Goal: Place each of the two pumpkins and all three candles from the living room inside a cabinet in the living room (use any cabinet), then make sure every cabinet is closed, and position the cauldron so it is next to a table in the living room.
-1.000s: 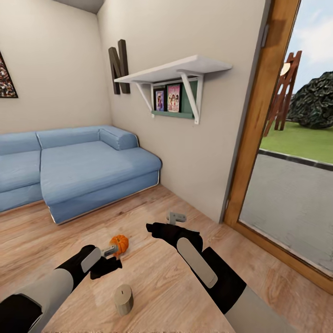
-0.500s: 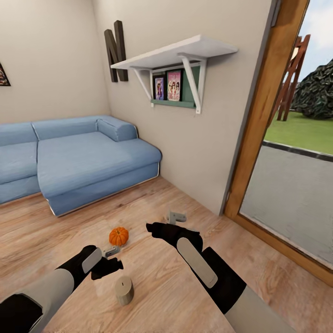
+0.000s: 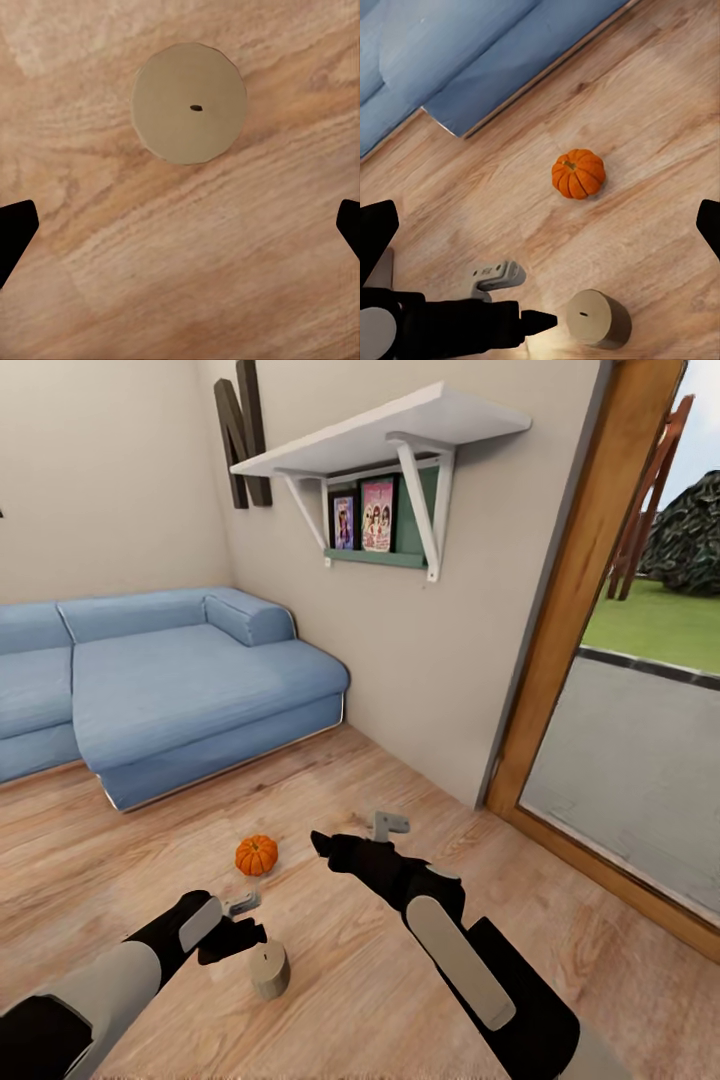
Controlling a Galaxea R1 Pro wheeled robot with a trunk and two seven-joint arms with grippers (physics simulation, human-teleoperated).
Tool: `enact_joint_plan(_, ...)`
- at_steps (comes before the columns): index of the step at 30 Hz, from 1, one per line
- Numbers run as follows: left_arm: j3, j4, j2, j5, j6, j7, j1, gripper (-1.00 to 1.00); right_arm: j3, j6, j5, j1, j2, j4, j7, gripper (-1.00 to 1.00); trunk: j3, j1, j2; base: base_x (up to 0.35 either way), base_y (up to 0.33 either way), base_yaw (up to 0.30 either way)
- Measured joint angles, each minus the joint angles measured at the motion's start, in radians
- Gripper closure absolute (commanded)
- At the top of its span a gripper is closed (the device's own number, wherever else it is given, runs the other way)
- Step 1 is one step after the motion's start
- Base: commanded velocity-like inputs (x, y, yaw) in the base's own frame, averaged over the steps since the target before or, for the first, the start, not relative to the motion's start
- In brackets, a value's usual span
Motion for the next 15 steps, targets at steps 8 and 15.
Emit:
enact_joint_plan(8,-0.014,-0.008,0.000,0.000,-0.011,-0.003,0.001,-1.00,-0.001,0.000,0.000,0.004,-0.005,-0.005,0.000,-1.00,-0.031,0.004,-0.002,0.000,0.000,0.000)
enact_joint_plan(15,-0.065,-0.010,0.000,0.001,-0.016,-0.112,0.001,-1.00,-0.001,0.000,0.000,0.005,-0.005,-0.003,0.000,-1.00,-0.058,0.007,-0.004,0.000,0.000,0.000)
